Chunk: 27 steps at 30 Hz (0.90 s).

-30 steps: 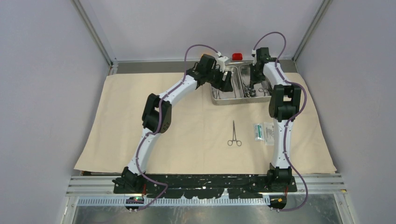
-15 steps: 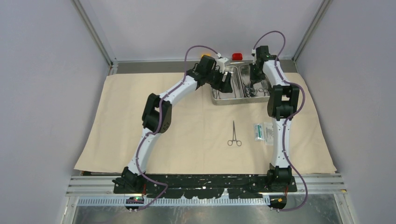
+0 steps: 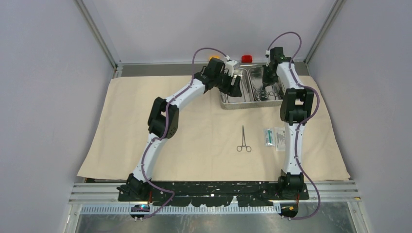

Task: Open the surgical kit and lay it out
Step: Pick up the medical item from the container.

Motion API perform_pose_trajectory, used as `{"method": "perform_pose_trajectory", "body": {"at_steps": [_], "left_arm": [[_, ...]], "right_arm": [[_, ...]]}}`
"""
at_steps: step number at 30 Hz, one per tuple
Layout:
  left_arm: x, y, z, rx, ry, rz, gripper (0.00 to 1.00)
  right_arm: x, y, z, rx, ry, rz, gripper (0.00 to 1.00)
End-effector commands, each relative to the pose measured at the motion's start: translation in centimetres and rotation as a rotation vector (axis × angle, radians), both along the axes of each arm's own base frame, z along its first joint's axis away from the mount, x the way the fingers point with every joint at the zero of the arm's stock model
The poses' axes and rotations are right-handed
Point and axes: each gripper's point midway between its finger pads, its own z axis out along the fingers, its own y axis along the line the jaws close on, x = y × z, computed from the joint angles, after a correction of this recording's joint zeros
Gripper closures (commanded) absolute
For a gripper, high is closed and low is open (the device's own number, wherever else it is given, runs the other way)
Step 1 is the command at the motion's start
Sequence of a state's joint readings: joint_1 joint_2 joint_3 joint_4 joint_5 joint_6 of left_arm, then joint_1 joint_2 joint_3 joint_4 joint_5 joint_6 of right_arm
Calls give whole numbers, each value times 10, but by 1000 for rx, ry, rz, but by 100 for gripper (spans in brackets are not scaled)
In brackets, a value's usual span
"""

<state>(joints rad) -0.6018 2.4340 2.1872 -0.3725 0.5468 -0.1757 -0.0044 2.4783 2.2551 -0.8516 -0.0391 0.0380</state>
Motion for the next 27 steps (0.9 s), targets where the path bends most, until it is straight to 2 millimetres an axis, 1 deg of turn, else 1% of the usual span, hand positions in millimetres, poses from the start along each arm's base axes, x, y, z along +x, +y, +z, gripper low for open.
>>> {"method": "perform_pose_trajectory", "body": {"at_steps": [1,4,13,18,23,27], "left_arm": [[4,-2,49,-63,-74,-9,28],[4,-3,50,-65,-76,-9,28],[5,-5,52,-75,-74,-10,28],[5,-5,55,-77,-74,-9,28],[2,1,60,-64,-85,-6,28],[1,9,63,-52,-85,10,28]], "right_arm": [[19,-7,84,18,-202,-28,99],[20,-7,91,19,-218,-29,100],[18,-4,101,36,-233,-20,100],[15,0,114,57,-252,-14,99],[7,6,134,81,-281,-8,100],[-7,14,142,86,-284,-1,100]]}}
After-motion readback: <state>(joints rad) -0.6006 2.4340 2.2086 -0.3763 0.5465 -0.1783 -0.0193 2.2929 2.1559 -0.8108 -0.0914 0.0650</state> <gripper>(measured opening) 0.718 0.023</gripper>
